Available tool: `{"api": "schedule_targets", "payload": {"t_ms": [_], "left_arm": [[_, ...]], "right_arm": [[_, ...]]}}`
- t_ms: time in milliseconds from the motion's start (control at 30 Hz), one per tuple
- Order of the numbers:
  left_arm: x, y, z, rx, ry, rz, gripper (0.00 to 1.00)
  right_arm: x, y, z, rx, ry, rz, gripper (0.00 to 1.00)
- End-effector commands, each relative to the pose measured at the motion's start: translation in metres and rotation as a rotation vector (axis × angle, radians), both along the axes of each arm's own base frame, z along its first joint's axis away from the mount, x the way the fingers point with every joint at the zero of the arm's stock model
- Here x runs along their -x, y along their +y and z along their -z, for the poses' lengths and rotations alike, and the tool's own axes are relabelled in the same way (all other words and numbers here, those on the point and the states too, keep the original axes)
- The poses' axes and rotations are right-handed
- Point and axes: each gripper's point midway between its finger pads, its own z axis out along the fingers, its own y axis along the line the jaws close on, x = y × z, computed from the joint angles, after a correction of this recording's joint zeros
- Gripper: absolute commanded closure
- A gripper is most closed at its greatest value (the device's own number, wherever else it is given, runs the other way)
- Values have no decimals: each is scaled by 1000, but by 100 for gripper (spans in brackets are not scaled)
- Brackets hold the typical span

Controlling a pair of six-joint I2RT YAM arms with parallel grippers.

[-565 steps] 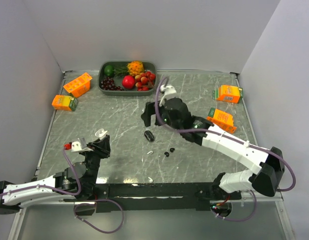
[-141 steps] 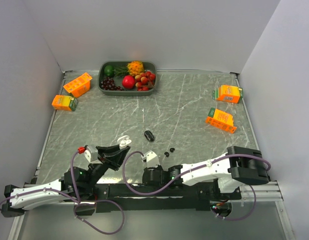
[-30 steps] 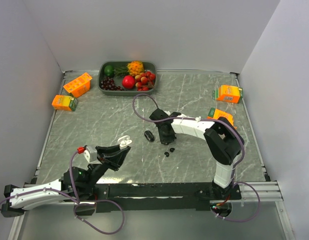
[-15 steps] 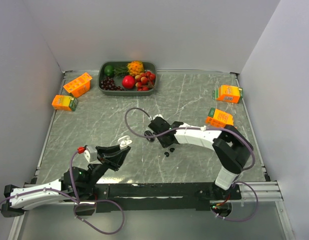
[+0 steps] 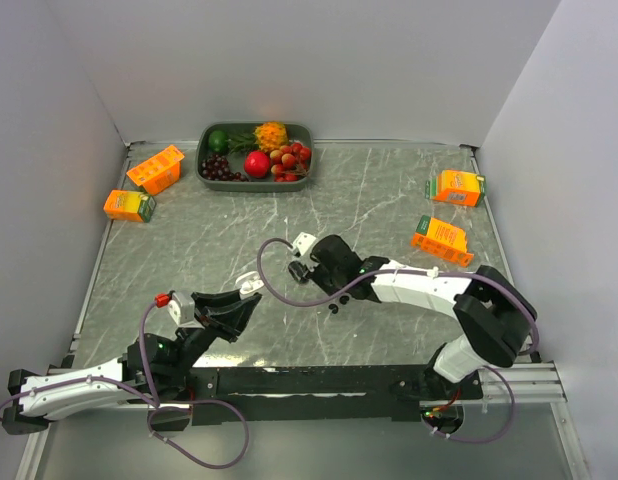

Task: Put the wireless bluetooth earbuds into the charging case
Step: Pick up the earbud from the center of the board.

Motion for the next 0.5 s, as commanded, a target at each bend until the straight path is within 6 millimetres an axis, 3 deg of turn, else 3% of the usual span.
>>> {"api": "schedule_targets", "payload": {"t_ms": [0,67,167,233,467], "left_arm": [[4,3,-14,54,-20,19,99],[3,4,-14,57,-20,15,99],[4,4,-14,58,-19,17,99],[4,5,-14,63,-18,18,99],[4,4,-15,60,-21,16,99]], "right_arm": [[-10,27,-8,-38,-7,-109,85],[-12,26,1,-26,22,-82,81],[-15,24,6,-38,63,-35,64],[-16,19,10,-26,63,-10,59],[-27,5,-9,-48,-9,106,48]]}}
